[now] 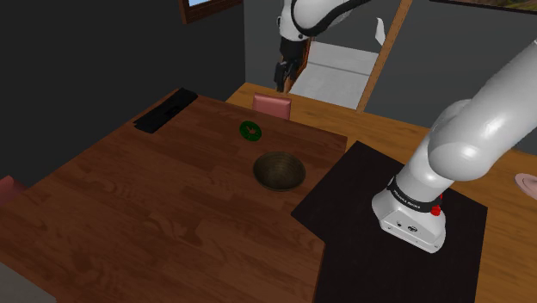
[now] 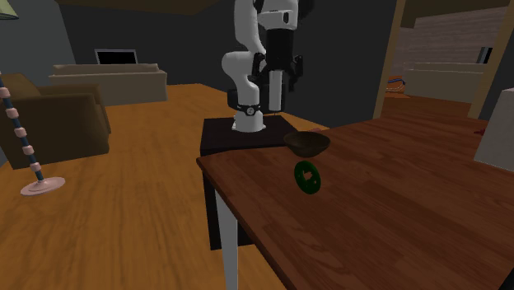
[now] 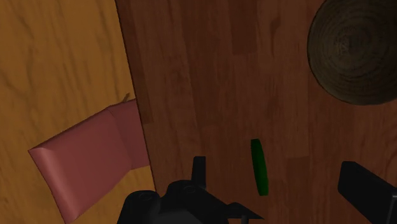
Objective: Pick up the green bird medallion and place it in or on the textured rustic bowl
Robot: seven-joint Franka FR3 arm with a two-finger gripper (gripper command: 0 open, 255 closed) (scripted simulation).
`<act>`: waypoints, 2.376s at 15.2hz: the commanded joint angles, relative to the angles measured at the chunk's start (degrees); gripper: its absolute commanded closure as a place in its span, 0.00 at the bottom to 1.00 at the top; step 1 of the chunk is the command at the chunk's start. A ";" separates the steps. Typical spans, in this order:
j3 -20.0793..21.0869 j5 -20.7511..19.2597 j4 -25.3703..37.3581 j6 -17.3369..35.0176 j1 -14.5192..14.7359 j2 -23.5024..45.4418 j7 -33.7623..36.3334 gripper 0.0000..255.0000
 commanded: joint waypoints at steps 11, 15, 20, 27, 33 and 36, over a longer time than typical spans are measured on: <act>1.76 2.49 11.74 11.35 1.73 25.46 -3.90 0.00; 2.61 2.87 17.77 13.10 2.14 34.06 -5.02 0.00; 2.68 2.82 18.53 15.62 2.26 37.45 -5.10 0.00; 2.63 2.75 18.58 17.67 2.32 39.55 -5.05 0.00; 2.63 2.75 18.58 17.66 2.32 39.55 -5.06 1.00; 2.63 2.75 18.58 17.66 2.32 39.55 -5.05 1.00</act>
